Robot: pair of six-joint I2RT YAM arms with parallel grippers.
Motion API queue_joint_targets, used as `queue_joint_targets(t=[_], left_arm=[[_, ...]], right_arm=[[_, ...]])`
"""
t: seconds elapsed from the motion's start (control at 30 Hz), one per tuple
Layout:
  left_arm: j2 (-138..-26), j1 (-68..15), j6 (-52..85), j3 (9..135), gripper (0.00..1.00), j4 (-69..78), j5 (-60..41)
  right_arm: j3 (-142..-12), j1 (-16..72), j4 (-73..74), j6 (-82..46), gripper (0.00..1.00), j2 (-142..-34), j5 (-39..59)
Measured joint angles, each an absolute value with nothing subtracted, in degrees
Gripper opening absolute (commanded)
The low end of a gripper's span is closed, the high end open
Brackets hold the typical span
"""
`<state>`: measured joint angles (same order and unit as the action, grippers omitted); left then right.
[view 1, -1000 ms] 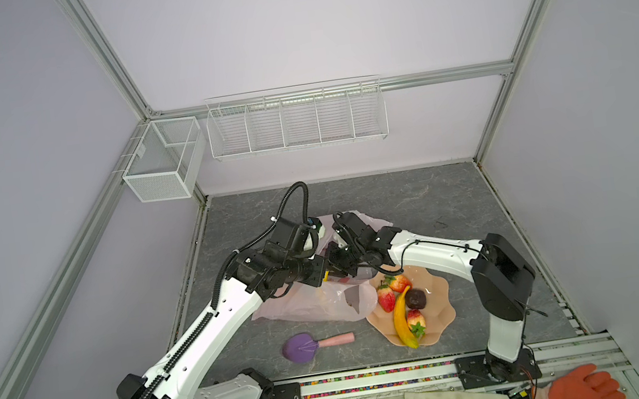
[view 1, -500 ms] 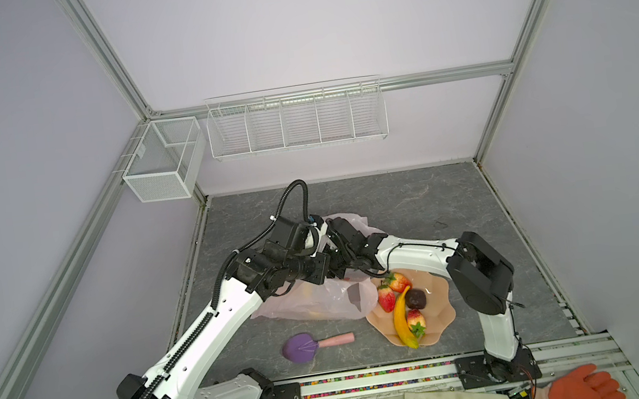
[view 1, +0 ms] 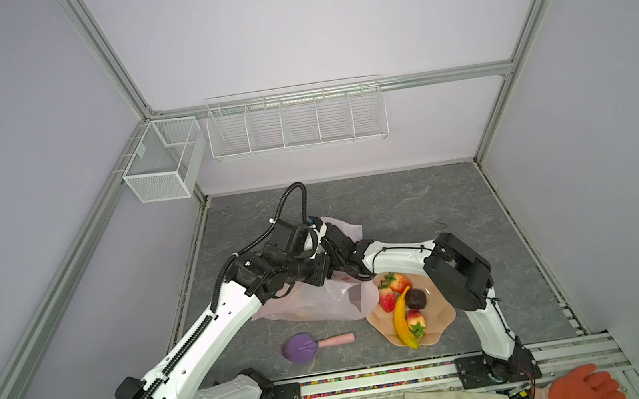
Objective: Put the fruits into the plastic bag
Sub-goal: 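Lower the banana into the bag mouth with the right gripper and release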
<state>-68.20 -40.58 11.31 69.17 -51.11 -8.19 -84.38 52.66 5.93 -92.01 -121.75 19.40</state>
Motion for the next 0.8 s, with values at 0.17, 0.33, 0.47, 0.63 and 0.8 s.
queue_joint_targets(t=[0.17,0.33,0.47,0.63,0.8], left_arm=[[-67.4,-40.6,11.7,69.0,0.0,-51.1,-6.8],[-66.8,-40.7,12.0,68.9,0.0,-51.0,-5.7],[-66.8,-40.7,12.4,68.4,0.0,-51.0,-4.8],[-66.6,-41.0,13.0,68.3,0.0,-50.9,-4.4],[-66.3,-41.2,13.3,68.2,0.0,-51.4,-3.9]], right_arm=[[-80.3,52.7,6.9,-91.4,0.93,-119.7,19.6],[-78.1,52.6,3.7,-89.7,1.0,-115.5,19.4],[-78.1,52.6,2.0,-88.0,0.98,-112.2,19.4],[-78.0,52.5,-2.7,-84.4,0.97,-109.2,19.0],[-77.8,52.0,-8.6,-81.1,0.96,-106.6,18.1]])
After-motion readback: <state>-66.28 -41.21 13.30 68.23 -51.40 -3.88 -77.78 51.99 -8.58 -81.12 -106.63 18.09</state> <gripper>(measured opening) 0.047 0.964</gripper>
